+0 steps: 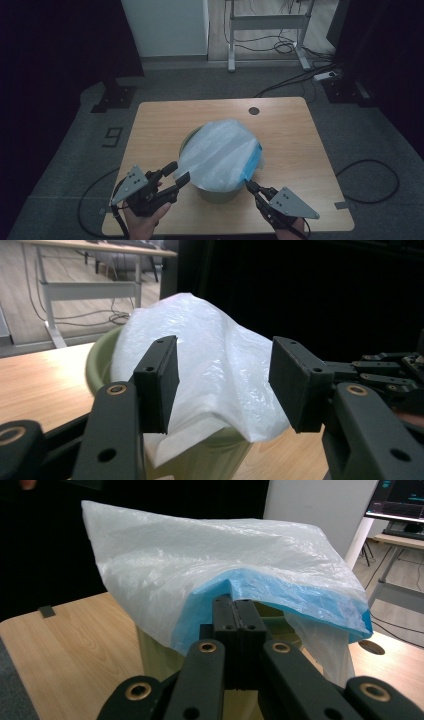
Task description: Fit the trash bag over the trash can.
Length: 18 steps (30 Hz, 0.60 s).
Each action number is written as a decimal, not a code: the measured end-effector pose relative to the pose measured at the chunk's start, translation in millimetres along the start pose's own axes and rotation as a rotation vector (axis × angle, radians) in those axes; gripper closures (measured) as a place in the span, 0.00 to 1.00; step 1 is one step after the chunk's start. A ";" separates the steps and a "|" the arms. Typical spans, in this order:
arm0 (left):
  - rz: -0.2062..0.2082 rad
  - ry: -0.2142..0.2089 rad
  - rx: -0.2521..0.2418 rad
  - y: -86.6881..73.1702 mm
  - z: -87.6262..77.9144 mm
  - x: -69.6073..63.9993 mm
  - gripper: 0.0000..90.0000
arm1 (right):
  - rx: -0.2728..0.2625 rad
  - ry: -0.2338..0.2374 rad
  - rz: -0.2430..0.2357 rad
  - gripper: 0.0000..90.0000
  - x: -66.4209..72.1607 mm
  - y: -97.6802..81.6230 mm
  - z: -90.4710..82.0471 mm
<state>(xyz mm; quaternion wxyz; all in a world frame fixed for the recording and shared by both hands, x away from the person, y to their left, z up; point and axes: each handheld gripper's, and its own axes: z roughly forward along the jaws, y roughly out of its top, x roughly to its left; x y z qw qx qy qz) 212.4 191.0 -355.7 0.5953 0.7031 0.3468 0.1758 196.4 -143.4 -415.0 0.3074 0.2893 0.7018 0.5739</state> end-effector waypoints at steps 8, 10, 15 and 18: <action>0.036 -0.011 0.095 6.0 31.6 0.4 0.50 | 0.009 0.008 -0.009 0.99 0.7 0.8 0.2; 0.046 0.001 0.115 6.0 38.3 0.5 0.50 | 0.009 0.006 -0.011 0.99 0.6 1.1 -0.4; 0.071 0.011 0.162 3.4 51.1 0.6 0.62 | 0.004 0.008 -0.021 0.99 0.1 2.6 -2.7; 0.090 0.022 0.195 -0.2 56.8 0.0 0.72 | 0.000 0.009 -0.021 0.99 -0.5 3.3 -3.5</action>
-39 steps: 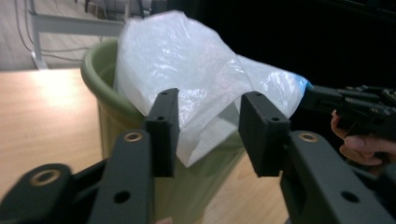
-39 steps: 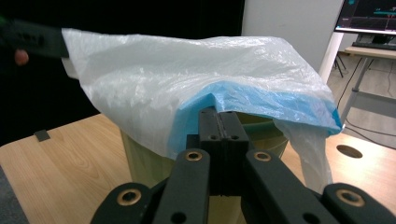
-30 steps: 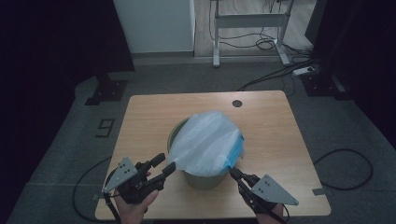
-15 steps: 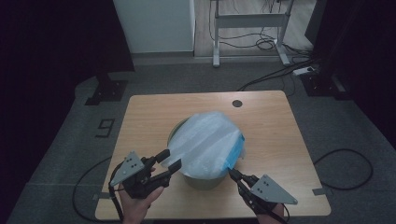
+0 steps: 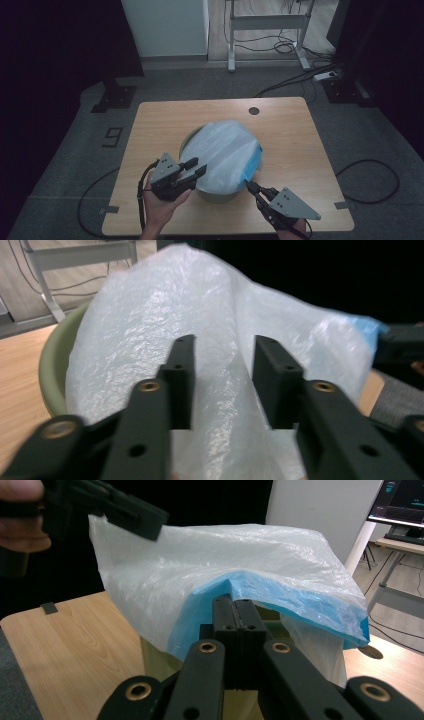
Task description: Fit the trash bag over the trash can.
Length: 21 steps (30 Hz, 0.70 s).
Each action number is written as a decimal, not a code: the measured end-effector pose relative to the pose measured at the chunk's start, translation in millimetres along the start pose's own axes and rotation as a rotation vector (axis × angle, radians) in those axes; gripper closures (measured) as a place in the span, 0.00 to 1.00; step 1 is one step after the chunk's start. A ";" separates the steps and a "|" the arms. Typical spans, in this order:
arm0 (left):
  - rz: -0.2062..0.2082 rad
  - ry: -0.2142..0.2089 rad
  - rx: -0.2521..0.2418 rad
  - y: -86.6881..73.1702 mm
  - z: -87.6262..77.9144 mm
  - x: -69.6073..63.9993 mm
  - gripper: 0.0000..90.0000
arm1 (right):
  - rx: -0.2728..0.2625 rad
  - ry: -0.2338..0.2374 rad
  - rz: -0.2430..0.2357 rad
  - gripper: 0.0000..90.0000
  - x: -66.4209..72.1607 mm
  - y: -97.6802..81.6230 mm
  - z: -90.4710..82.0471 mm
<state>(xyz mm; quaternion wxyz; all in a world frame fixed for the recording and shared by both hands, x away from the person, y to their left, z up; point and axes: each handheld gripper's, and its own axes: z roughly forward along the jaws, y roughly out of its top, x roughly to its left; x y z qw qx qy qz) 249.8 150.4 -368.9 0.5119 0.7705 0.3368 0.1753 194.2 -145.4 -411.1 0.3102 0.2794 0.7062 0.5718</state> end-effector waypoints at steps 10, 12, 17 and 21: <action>0.022 0.017 0.034 -8.0 5.8 1.0 0.99 | -0.007 0.001 0.006 0.99 -1.0 1.3 -1.2; 0.018 0.015 0.018 -8.5 4.1 1.7 1.00 | -0.007 0.002 0.008 0.99 -0.9 1.0 -1.0; -0.062 -0.034 -0.061 -11.1 -5.3 11.6 1.00 | 0.001 0.016 0.020 0.99 -0.9 -2.7 -0.4; -0.078 -0.044 -0.088 -11.9 -8.6 13.2 1.00 | 0.008 0.026 0.030 0.99 -0.3 -5.5 1.8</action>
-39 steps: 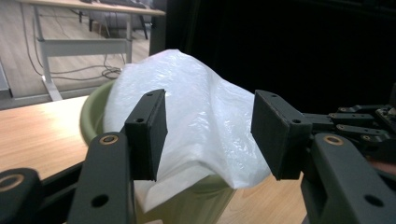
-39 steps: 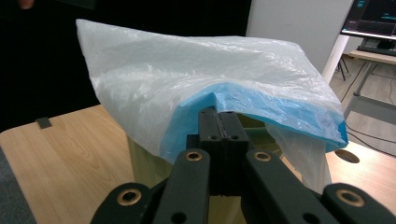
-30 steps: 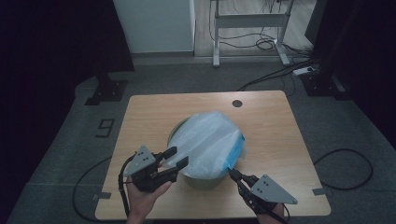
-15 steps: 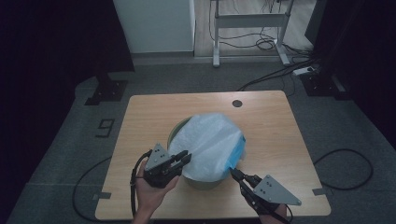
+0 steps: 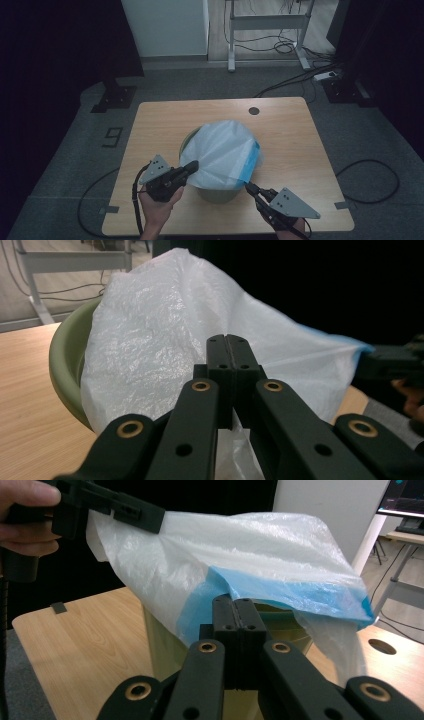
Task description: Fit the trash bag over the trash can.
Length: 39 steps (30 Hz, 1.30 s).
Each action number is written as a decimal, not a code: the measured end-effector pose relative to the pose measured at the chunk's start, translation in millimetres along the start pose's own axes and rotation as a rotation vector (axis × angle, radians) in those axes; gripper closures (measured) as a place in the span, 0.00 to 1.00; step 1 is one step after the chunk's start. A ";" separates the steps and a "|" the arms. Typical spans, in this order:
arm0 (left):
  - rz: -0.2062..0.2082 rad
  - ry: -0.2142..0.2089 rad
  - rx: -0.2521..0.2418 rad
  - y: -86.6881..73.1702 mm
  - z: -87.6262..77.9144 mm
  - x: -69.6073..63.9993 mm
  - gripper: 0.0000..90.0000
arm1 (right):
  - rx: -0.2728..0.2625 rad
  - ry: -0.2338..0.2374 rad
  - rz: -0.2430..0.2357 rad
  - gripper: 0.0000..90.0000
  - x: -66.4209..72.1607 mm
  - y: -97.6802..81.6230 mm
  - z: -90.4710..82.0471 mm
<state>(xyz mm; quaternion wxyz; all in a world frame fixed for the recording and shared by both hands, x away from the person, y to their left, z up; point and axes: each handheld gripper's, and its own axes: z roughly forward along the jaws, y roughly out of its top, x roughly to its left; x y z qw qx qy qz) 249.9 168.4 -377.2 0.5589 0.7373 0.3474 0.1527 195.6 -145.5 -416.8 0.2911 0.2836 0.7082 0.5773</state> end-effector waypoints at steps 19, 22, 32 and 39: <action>-0.137 -0.070 -0.110 -12.1 -22.2 19.4 1.00 | 0.013 0.048 0.035 0.99 5.5 -8.7 3.5; -0.150 -0.072 -0.114 -14.4 -23.7 21.6 1.00 | 0.013 0.052 0.044 0.98 5.8 -9.9 4.0; -0.161 -0.076 -0.111 -18.5 -22.0 22.0 1.00 | 0.044 0.056 0.085 0.84 5.6 -19.9 10.2; -0.148 -0.073 -0.104 -17.7 -20.4 19.1 1.00 | 0.025 0.048 0.098 0.80 7.1 -14.1 9.6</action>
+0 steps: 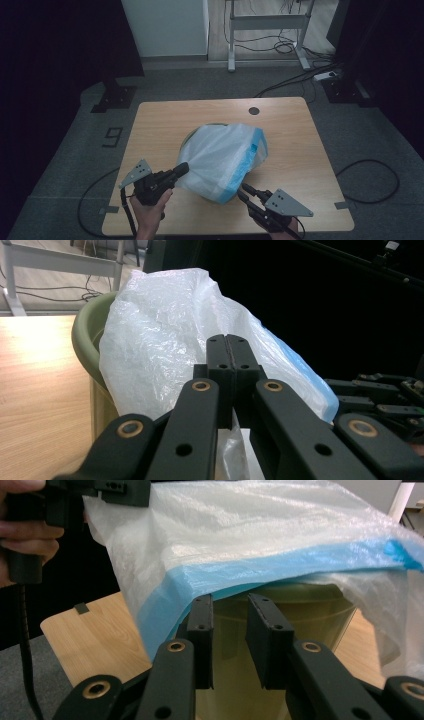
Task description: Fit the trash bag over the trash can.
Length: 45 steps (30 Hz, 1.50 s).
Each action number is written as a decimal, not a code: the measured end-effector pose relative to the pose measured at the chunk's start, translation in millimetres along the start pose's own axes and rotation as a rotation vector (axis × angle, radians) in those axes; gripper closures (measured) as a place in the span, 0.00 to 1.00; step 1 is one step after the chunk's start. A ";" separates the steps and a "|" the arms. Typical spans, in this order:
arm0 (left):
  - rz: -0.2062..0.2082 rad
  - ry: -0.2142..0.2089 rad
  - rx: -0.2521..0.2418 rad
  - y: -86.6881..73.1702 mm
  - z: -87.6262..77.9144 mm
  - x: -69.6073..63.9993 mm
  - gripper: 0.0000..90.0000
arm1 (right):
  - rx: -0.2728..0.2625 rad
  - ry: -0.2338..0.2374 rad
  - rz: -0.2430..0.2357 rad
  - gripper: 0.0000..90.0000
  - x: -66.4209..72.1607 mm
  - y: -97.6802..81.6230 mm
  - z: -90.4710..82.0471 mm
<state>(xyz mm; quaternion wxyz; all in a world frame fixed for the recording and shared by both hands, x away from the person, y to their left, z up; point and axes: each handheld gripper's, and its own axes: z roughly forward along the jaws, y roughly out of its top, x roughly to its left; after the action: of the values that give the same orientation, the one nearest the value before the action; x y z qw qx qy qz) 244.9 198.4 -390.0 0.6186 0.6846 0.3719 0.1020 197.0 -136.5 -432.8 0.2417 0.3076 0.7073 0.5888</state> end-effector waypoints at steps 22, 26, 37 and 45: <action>0.014 -0.001 0.011 -1.1 2.3 -3.6 1.00 | 0.000 -0.030 0.030 0.66 7.7 13.9 1.0; 0.016 0.004 0.011 -1.3 2.4 -3.8 1.00 | 0.007 -0.046 0.017 0.65 10.4 20.9 -0.5; 0.039 -0.009 0.028 3.0 1.3 -6.7 0.98 | 0.018 -0.054 0.036 0.64 4.3 25.2 0.8; 0.096 0.002 0.037 6.9 2.2 -14.1 0.98 | 0.007 -0.049 0.049 0.63 2.3 23.6 3.2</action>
<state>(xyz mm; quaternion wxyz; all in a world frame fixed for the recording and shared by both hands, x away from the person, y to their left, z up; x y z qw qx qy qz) 239.0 188.1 -379.6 0.5999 0.7128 0.3411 0.1254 201.2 -129.8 -410.3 0.2431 0.3400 0.6954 0.5845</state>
